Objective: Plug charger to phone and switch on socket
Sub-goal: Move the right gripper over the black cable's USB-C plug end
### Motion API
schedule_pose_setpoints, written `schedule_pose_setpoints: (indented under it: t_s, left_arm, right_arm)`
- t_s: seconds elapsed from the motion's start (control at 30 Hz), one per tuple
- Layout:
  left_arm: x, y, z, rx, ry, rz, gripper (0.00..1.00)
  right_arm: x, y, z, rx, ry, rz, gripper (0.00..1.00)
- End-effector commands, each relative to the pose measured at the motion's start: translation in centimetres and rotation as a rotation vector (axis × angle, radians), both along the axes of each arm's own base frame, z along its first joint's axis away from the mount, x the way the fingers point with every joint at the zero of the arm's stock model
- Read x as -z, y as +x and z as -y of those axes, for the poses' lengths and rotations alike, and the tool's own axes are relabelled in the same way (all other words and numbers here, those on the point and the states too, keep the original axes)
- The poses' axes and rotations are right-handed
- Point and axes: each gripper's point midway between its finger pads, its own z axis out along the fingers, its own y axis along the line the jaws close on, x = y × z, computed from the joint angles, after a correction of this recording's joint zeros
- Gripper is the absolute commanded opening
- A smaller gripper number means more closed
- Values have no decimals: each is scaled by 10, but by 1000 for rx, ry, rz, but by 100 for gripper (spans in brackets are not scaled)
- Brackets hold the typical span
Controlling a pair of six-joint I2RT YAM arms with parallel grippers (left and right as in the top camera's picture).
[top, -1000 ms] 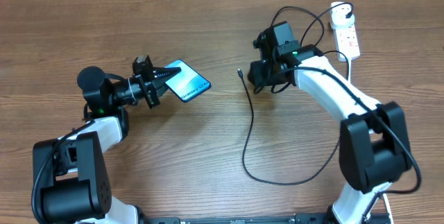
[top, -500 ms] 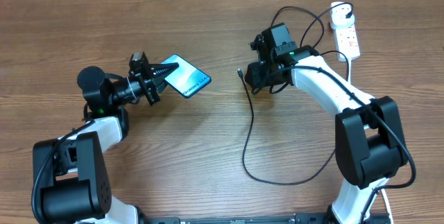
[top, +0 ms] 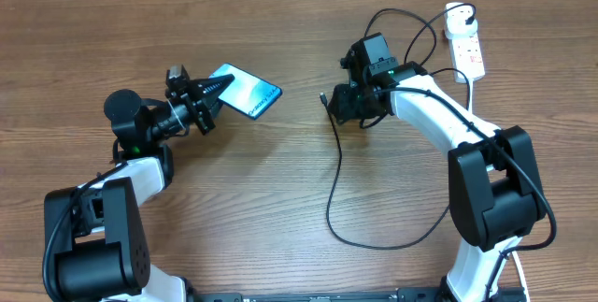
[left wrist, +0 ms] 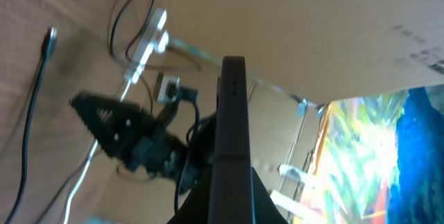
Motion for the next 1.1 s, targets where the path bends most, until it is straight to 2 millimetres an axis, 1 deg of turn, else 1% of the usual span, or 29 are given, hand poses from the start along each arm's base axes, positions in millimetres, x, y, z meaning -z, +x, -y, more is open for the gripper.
schedule_pose_setpoints:
  t_s: [0.0,0.1,0.17,0.3,0.4,0.43,0.5,0.53,0.6,0.67,0.77,0.87,0.97,1.07]
  left_arm:
    - [-6,22,-18,-133,74,105,4]
    - [-6,28,-23,-177,105,136,5]
    - [-6,30,-24,-193,111,140,5]
    - [-5,33,-28,-219,127,154,4]
    - [-5,34,-29,-226,135,160,4]
    - [-5,34,-29,-228,141,166,4]
    - [-5,35,-30,-232,148,170,4]
    - [-3,35,-30,-232,147,160,4]
    - [0,35,-29,-231,146,144,5]
    - [4,34,-29,-228,146,123,4]
    - [7,34,-29,-227,148,112,4]
    - [7,34,-29,-227,151,112,4]
    - [7,34,-29,-227,152,112,4]
    - [8,34,-29,-227,151,110,4]
  right_arm:
    - [2,-1,-4,161,50,-77,40]
    - [2,-2,-3,240,69,-117,43]
    - [-3,-3,-6,269,92,-142,43]
    - [-28,1,-12,307,120,-180,43]
    - [-51,8,-15,301,127,-163,43]
    - [-56,12,-17,286,132,-144,43]
    - [-59,17,-19,204,119,-83,42]
    - [-55,19,-17,170,84,-58,41]
    - [-44,20,-8,126,11,-40,36]
    - [-29,17,-2,49,-48,-36,35]
    - [-12,11,-1,-62,-90,-43,35]
    - [-4,9,-2,-152,-128,-26,35]
    - [-2,13,5,-154,-238,16,35]
    - [-1,14,3,-182,-308,52,35]
